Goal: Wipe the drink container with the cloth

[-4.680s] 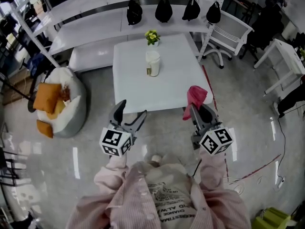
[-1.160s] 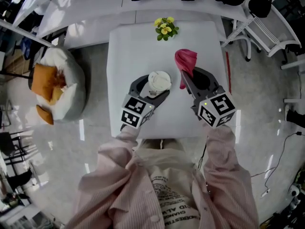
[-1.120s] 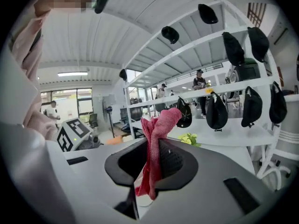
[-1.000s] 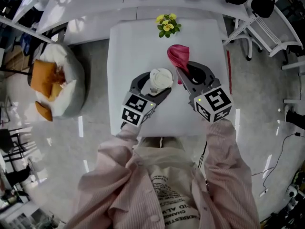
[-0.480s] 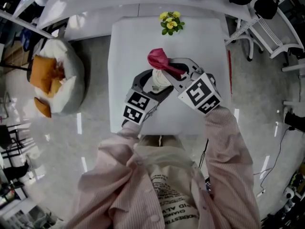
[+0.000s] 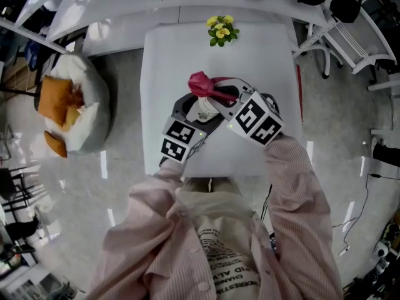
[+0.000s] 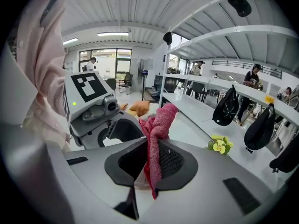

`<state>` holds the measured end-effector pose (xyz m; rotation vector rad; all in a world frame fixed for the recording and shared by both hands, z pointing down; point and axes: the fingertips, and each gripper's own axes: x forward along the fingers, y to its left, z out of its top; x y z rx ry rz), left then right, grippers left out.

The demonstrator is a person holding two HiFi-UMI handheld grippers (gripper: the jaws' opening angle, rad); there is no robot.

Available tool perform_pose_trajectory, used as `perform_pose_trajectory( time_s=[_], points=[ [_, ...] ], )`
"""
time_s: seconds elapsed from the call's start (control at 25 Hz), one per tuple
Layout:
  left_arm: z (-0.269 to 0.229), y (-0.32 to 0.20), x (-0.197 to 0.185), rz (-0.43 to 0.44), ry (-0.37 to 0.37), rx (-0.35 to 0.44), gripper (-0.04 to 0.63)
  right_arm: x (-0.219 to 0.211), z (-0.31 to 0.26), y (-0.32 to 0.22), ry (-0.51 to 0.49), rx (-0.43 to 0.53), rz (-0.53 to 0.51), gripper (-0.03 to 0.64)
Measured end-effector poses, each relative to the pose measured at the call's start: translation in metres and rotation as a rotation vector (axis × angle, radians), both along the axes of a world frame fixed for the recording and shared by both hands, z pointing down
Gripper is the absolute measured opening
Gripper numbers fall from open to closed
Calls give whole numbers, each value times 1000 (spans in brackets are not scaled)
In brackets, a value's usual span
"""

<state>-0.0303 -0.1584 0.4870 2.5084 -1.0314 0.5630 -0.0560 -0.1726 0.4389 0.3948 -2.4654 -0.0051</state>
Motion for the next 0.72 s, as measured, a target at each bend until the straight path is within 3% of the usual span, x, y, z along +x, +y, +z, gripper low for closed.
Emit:
perform_pose_trajectory(
  time_s=[0.72],
  points=[
    [2,0,1,10,32,1,387,8,3,16,55,-13,25,49]
  ],
)
